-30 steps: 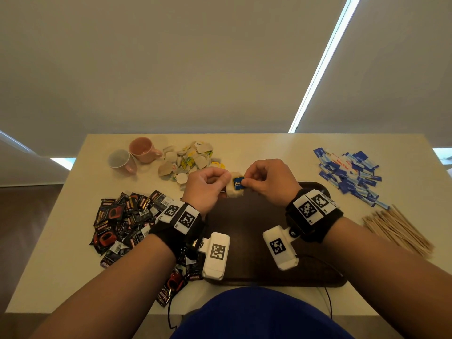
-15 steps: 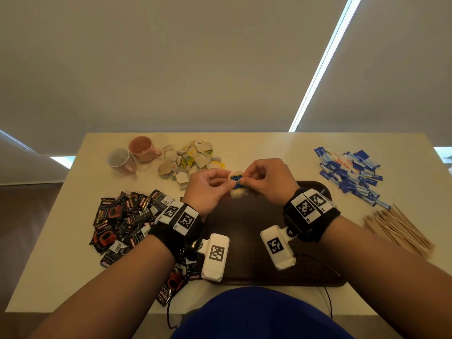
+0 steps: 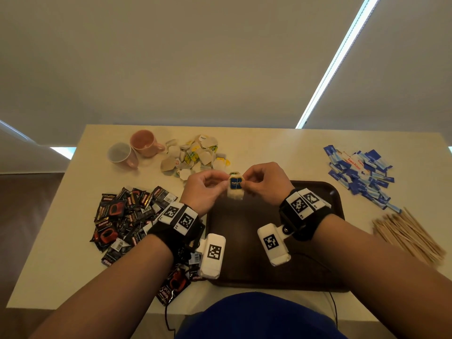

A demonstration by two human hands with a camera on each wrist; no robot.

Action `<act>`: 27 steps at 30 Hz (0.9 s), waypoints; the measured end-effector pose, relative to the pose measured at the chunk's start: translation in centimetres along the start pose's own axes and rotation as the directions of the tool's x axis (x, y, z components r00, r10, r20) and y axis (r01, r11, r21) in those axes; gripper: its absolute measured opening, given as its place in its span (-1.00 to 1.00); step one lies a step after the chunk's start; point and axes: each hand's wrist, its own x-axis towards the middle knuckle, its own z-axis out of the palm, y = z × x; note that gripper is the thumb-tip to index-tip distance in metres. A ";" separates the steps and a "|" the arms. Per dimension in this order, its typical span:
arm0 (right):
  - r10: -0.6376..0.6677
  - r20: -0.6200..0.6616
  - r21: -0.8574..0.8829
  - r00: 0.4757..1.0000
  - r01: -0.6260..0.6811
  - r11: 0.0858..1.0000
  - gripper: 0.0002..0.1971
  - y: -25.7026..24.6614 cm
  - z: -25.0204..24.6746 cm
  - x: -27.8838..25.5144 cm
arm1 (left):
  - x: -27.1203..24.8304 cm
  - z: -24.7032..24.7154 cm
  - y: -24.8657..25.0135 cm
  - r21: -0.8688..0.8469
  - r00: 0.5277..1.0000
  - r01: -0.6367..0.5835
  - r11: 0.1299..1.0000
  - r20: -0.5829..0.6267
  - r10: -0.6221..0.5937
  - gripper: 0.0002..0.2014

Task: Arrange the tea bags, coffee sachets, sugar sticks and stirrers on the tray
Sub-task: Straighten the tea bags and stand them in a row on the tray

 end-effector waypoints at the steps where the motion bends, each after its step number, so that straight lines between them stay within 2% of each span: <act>1: 0.034 -0.010 -0.013 0.999 -0.034 0.999 -0.95 0.5 0.4 0.6 | 0.2 -0.4 -0.2 0.003 1.000 0.013 1.000 -0.009 -0.013 -0.84; 8: 0.302 0.021 -0.009 0.953 -0.302 0.953 -0.98 3.7 4.3 4.4 | 1.9 -3.2 -1.9 0.017 0.976 0.219 0.976 -0.022 -0.218 -0.87; 12: 0.386 0.036 -0.063 0.922 -0.383 0.922 -0.92 4.9 6.7 6.2 | 3.0 -4.2 -2.8 0.013 0.964 0.265 0.964 -0.001 -0.265 -0.87; 19: 0.363 -0.015 -0.108 0.932 -0.363 0.926 -0.92 5.6 9.8 8.4 | 4.3 -5.7 -4.3 0.036 0.960 0.281 0.959 -0.002 -0.281 -0.83; 27: 0.354 -0.124 -0.127 0.927 -0.369 0.921 -0.95 7.2 8.8 8.6 | 5.3 -6.2 -4.9 0.067 0.956 0.292 0.954 -0.006 -0.293 -0.86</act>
